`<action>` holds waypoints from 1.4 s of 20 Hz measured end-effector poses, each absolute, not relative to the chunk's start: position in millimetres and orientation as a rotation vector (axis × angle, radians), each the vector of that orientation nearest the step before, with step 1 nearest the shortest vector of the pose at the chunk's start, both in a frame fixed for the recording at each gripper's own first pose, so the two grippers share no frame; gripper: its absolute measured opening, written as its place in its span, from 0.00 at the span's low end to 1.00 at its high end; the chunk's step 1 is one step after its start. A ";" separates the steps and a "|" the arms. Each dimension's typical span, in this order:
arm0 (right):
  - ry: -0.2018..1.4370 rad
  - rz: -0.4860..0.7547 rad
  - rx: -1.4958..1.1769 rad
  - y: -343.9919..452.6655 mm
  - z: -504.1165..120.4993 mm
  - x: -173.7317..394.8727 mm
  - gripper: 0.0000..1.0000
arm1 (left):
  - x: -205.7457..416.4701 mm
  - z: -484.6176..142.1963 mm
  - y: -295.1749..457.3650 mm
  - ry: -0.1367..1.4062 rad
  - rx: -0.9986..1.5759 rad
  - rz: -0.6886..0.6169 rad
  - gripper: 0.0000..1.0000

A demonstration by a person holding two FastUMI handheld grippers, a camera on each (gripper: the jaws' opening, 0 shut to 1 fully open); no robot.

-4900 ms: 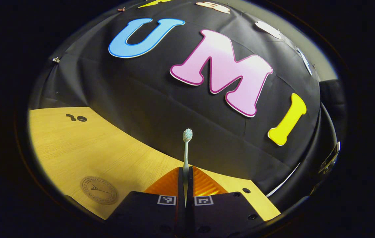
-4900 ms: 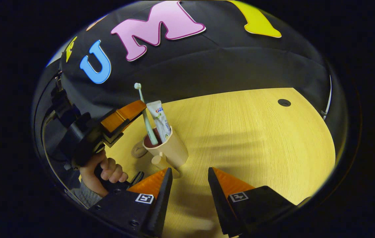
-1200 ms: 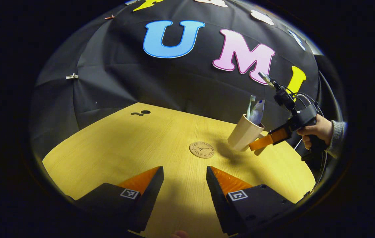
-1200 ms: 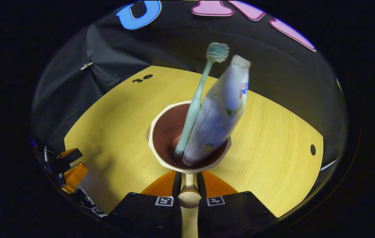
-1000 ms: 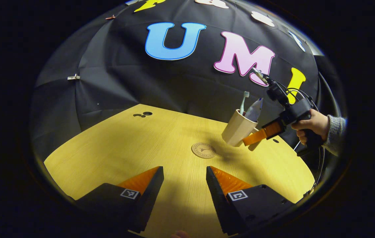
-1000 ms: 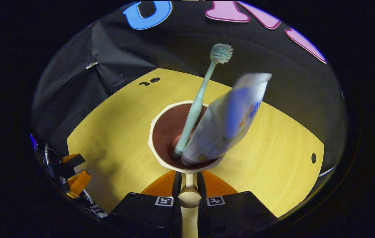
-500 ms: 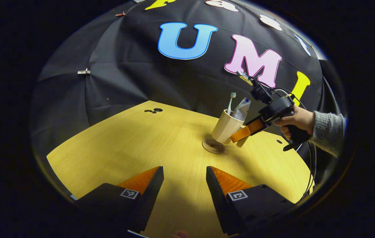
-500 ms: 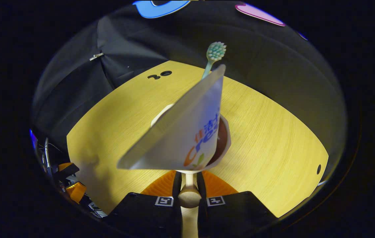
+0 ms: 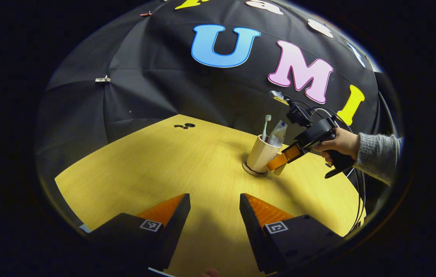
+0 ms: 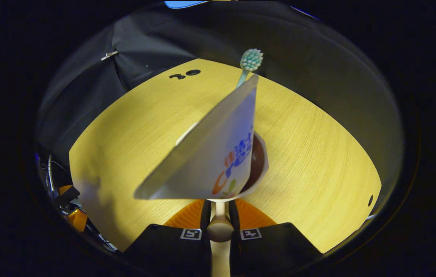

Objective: Put the toothbrush and toothpaste on the desktop into the cup, then pick up the cup and place it on the coaster on the desktop.

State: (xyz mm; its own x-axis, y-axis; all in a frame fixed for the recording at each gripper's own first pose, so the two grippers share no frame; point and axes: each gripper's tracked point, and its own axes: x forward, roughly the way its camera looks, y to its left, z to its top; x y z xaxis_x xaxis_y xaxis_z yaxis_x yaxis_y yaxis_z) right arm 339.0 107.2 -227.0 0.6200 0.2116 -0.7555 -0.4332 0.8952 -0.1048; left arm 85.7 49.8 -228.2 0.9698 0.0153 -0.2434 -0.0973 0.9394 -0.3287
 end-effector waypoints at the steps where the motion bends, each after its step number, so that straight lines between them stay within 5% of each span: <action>1: 0.830 0.373 -0.295 106.8 -229.8 340.7 0.21 | 86.7 -229.2 50.0 0.242 -0.349 0.058 0.82; 12: 0.823 0.374 -0.294 106.6 -229.9 340.8 0.20 | 93.3 -227.4 52.5 0.246 -0.348 0.050 0.82; 23: 0.821 0.356 -0.313 106.6 -230.1 335.6 0.34 | 90.9 -222.7 50.9 0.245 -0.342 0.055 0.82; 28: 0.783 0.351 -0.290 105.8 -215.9 332.6 0.86 | 88.4 -215.8 50.6 0.237 -0.342 0.062 0.82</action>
State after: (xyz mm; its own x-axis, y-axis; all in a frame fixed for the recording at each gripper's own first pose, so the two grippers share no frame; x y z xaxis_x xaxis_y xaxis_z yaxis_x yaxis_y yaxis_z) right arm 332.6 105.8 -215.9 0.6565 0.1993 -0.7275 -0.4109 0.9033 -0.1234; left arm 88.4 50.6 -215.8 0.9704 0.0199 -0.2407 -0.0999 0.9405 -0.3248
